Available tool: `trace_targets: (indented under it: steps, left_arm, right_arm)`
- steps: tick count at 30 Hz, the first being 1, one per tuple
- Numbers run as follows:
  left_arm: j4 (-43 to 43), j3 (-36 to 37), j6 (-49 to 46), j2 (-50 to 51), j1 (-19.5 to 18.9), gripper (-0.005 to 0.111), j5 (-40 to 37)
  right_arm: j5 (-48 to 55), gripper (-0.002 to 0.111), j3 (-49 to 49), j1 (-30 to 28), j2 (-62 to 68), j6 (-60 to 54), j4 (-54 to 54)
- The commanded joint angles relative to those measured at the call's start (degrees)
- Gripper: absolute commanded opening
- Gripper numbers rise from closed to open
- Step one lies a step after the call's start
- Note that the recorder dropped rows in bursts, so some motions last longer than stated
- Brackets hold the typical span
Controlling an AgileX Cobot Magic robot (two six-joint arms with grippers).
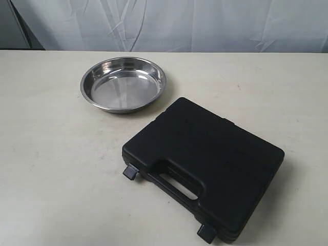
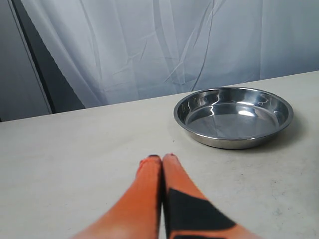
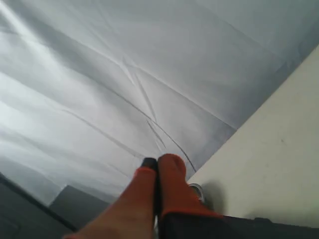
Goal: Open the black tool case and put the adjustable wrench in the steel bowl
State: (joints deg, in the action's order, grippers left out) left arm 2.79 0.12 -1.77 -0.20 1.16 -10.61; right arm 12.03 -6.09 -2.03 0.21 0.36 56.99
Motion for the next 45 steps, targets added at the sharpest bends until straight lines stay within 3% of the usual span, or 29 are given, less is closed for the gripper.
trace_targets:
  steps: [1,10,15,19,25,29,32,37,40,43,45]
  left_arm:
    - [-0.09,-0.12,0.05,0.20,0.06,0.000,0.33]
    - [-0.09,-0.12,0.05,0.20,0.06,0.000,0.33]
    - [-0.09,-0.12,0.05,0.20,0.06,0.000,0.33]
    - [-0.09,-0.12,0.05,0.20,0.06,0.000,0.33]
    - [-0.09,-0.12,0.05,0.20,0.06,0.000,0.33]
    - [-0.09,-0.12,0.05,0.20,0.06,0.000,0.33]
    - [-0.09,-0.12,0.05,0.20,0.06,0.000,0.33]
    - [-0.09,-0.12,0.05,0.20,0.06,0.000,0.33]
    - [-0.09,-0.12,0.05,0.20,0.06,0.000,0.33]
    - [-0.09,-0.12,0.05,0.20,0.06,0.000,0.33]
    - [-0.09,-0.12,0.05,0.20,0.06,0.000,0.33]
  right_arm:
    - [5.31,-0.001,-8.48,-0.20,6.22,-17.15,-0.10]
    - [27.13,-0.001,-36.93,-0.20,43.67,-46.87,-4.24]
    - [46.26,-0.001,-52.94,0.19,62.96,-50.00,-4.24]
    - [56.25,-0.001,-60.12,5.86,74.31,-50.22,-8.61]
    - [48.62,-0.001,-61.91,21.29,83.59,-49.28,-21.30]
    - [39.54,-0.001,-61.91,32.64,88.02,-36.53,-36.75]
    - [38.27,-0.001,-62.00,39.19,91.11,-24.55,-47.37]
    - [41.10,0.001,-62.00,46.18,96.19,-19.88,-49.47]
    - [41.19,0.018,-62.00,48.72,98.57,-19.88,-48.96]
    - [39.38,0.042,-62.00,50.76,100.72,-19.88,-48.96]
    - [37.97,0.050,-62.00,51.85,102.18,-19.88,-48.96]
